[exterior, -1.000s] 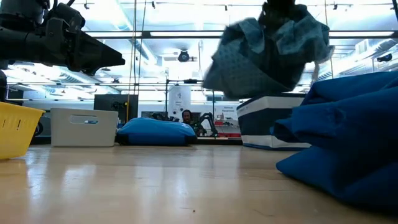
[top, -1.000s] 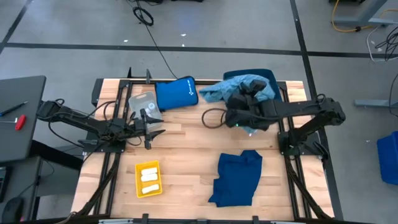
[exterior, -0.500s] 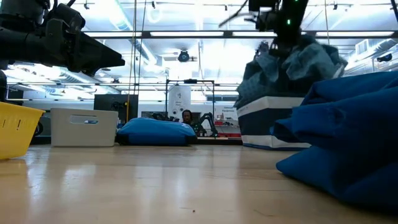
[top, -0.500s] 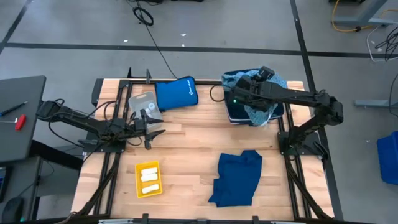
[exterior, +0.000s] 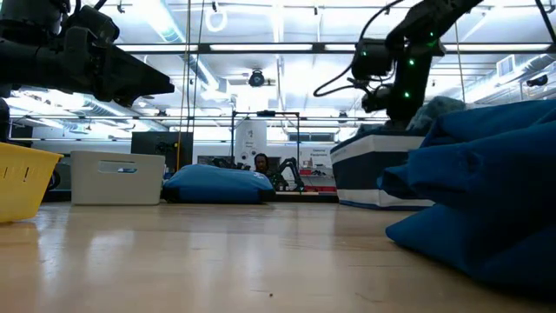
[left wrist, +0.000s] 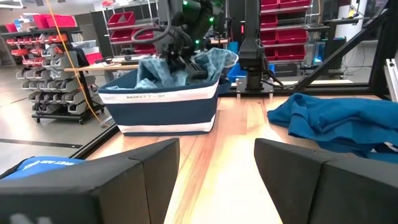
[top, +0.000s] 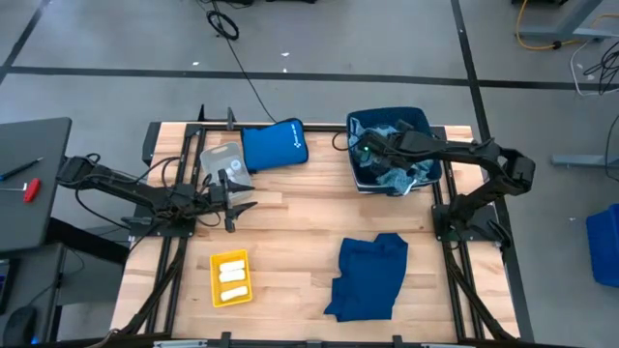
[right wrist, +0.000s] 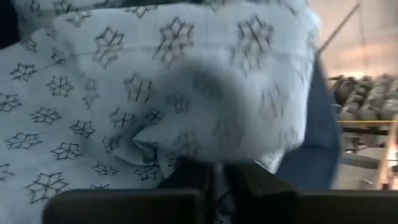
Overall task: Pick & place medical supplies in basket/bin
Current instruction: Put the blue patterned gown into the blue laundry organizer
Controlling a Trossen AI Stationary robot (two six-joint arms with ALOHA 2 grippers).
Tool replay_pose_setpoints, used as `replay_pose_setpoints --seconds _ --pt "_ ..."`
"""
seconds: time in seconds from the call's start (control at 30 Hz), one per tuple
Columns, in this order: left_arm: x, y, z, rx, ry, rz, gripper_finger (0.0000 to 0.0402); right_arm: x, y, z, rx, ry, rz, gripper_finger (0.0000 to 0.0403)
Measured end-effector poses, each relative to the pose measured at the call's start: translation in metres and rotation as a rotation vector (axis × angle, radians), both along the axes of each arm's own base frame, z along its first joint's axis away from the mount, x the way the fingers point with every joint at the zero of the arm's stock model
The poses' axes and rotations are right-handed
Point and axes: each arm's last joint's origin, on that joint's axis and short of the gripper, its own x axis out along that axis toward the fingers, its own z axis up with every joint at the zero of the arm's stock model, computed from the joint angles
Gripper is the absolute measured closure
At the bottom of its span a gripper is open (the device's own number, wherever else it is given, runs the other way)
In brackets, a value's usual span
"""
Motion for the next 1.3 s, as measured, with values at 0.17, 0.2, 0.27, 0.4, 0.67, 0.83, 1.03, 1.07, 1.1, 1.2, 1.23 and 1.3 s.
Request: replay_pose_setpoints --seconds 0.17,0.2,0.27,0.4,0.67,0.83,1.03,1.07,1.1,1.2,1.23,1.3 --pt "0.0 0.0 0.0 0.0 0.003 0.0 0.0189 -0.004 -0.003 -0.01 0.146 -0.042 0.032 0.0308" --pt "0.0 0.0 0.0 0.0 0.003 0.0 0.0189 -0.004 -0.003 -0.01 0.181 -0.065 0.038 0.0294" --pt "0.0 0.0 0.0 0.0 0.003 0.0 0.0189 -0.003 -0.005 -0.011 0.234 -0.114 0.048 0.0267" --pt "0.0 0.0 0.0 -0.001 0.003 0.0 0.0189 0.001 -0.006 -0.01 0.259 -0.179 0.079 0.0212" --pt "0.0 0.0 -0.001 -0.005 0.011 0.0 0.0189 0.007 -0.007 -0.004 0.236 -0.221 0.084 0.0153" --pt "0.0 0.0 -0.001 -0.004 0.013 0.0 0.0189 0.013 -0.003 0.01 0.213 -0.218 0.105 0.0156" --pt "0.0 0.0 -0.002 -0.005 0.014 0.0 0.0189 0.021 0.006 0.032 0.215 -0.197 0.138 0.0164" --pt "0.0 0.0 -0.002 -0.007 0.014 0.0 0.0189 0.022 0.008 0.035 0.216 -0.195 0.145 0.0165" --pt "0.0 0.0 -0.002 -0.007 0.013 0.0 0.0189 0.023 0.01 0.04 0.216 -0.195 0.152 0.0165" --pt "0.0 0.0 -0.002 -0.007 0.013 0.0 0.0189 0.027 0.017 0.05 0.213 -0.197 0.179 0.0165" --pt "0.0 0.0 -0.002 -0.008 0.014 0.0 0.0189 0.028 0.02 0.054 0.216 -0.191 0.188 0.0165" --pt "0.0 0.0 -0.002 -0.008 0.013 0.0 0.0189 0.031 0.026 0.06 0.22 -0.187 0.212 0.0165"
